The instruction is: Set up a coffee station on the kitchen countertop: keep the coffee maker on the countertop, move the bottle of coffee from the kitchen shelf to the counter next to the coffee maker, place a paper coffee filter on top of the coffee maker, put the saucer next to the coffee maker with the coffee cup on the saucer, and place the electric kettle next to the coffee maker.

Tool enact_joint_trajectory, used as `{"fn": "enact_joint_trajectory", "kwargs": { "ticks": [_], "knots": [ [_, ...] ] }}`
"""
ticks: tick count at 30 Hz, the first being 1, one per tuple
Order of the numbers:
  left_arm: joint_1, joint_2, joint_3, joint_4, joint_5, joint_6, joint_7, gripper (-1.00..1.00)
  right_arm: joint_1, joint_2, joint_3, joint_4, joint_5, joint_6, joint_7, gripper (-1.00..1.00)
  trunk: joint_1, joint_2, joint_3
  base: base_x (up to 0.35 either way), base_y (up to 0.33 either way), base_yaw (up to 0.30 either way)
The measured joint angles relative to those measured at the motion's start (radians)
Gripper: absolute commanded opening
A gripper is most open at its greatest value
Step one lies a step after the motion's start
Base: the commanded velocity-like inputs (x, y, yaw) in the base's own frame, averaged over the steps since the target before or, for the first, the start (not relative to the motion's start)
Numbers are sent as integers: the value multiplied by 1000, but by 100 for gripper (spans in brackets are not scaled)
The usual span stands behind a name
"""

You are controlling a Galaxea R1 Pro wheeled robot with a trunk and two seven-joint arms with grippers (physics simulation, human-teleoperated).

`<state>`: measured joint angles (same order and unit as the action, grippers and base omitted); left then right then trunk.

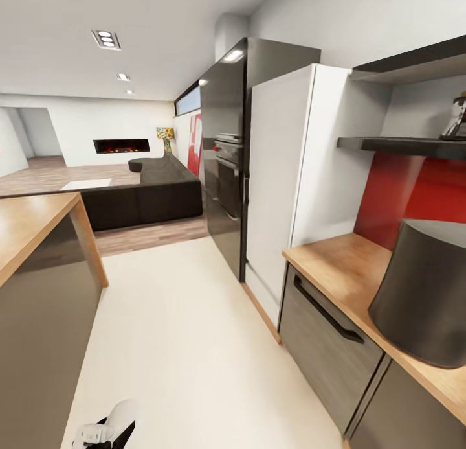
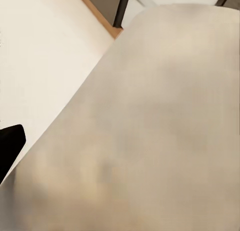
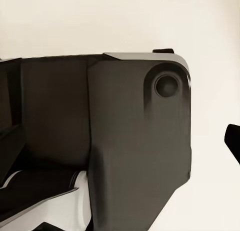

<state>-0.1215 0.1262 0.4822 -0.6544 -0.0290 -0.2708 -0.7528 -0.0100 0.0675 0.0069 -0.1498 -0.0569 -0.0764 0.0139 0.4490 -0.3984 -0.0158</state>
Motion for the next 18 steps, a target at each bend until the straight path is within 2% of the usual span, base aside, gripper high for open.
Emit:
{"fn": "enact_joint_trajectory", "kwargs": {
  "ticks": [14, 18],
  "knots": [
    [0, -1, 0, 0, 0, 0, 0, -100, 0, 0, 0, 0, 0, 1, 0, 100, 0, 0, 0, 311, 163, 0],
    [0, -2, 0, 0, 0, 0, 0, -100, 0, 0, 0, 0, 0, 1, 0, 100, 0, 0, 0, 309, 175, -98]
  ]
}}
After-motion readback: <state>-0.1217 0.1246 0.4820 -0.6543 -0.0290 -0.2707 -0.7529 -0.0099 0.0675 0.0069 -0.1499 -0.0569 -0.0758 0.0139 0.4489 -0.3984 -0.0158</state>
